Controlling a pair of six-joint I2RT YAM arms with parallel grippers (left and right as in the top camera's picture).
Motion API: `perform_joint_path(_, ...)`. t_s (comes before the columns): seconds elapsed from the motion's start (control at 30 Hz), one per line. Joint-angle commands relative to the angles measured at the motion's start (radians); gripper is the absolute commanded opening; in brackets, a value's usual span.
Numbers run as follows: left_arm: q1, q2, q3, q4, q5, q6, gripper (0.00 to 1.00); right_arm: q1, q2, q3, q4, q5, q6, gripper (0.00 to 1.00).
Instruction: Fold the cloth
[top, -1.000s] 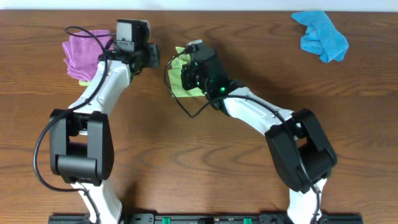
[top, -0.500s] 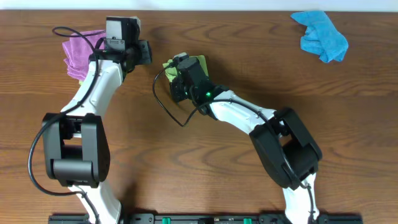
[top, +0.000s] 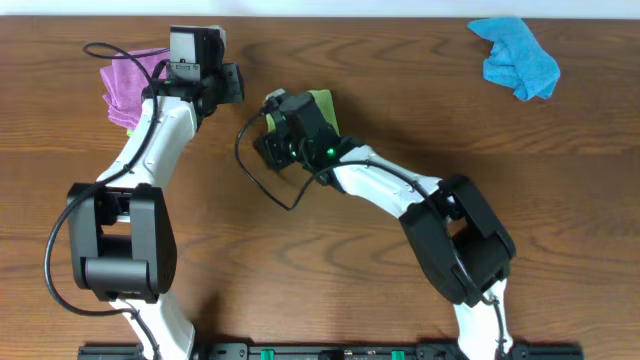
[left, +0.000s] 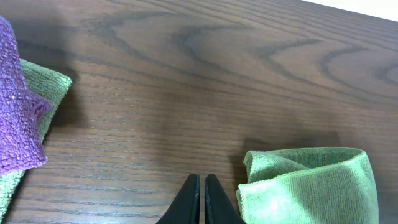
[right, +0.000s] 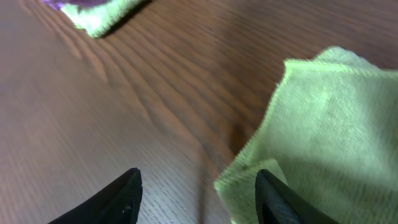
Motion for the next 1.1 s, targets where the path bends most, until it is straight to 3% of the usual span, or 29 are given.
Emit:
perform_joint_path(0.0,0.01,-0.032,0.022,-0.002,-0.006,0.018,0.06,0.002,-0.029,0.035,-0.005,-0.018,-0.013,0.59)
perform_joint_path(0.23,0.023,-0.043,0.037,-0.002,-0.006,0.017,0.07,-0.034,-0.08,0.035,-0.031,0.245,-0.013,0.66)
perform_joint_path(0.43,0.023,-0.059,0.038,-0.002,0.005,-0.003,0.12,-0.105,-0.058,0.034,-0.05,0.252,-0.013,0.64)
perform_joint_path(0.73,0.023,-0.063,0.039,0.003,0.117,-0.047,0.45,-0.187,0.013,0.035,-0.03,0.143,-0.004,0.61)
perform_joint_path(0.8,0.023,-0.063,0.039,0.005,0.136,-0.055,0.51,-0.187,0.02,0.035,-0.03,0.138,0.0,0.55)
perform_joint_path(0.9,0.023,-0.063,0.039,0.006,0.159,-0.056,0.57,-0.184,0.024,0.035,-0.03,0.139,0.0,0.37)
perform_joint_path(1.07,0.023,-0.064,0.039,0.006,0.18,-0.058,0.6,-0.183,0.043,0.035,-0.032,0.143,-0.001,0.13)
